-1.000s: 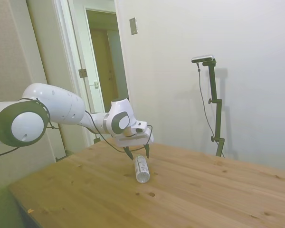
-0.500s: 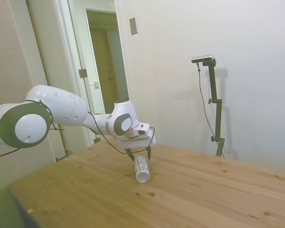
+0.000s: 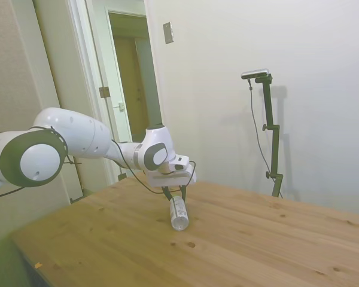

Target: Stand the water bottle

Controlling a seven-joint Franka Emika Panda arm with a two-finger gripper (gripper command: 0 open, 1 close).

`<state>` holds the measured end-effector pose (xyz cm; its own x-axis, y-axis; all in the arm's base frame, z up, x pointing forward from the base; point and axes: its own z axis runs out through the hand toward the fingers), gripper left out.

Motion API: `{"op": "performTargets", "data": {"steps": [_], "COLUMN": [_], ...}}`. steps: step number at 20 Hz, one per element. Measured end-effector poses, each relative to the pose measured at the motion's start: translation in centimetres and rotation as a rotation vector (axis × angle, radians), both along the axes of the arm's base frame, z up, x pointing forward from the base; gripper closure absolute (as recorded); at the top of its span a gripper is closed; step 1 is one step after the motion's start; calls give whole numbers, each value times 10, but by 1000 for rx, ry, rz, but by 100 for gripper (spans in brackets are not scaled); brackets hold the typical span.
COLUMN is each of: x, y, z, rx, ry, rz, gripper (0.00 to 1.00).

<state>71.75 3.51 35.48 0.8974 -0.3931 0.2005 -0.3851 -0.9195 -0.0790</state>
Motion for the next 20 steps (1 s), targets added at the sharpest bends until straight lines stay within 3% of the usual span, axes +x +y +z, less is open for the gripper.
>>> {"op": "performTargets", "data": {"steps": [12,16,20], "x": [5,8,11], "y": [-15,-1,12], "z": [3,22,56], "rx": [-8,6,-11], "ry": [17,12,-63], "rz": [-55,-165,-291], "gripper": [100,100,100]}}
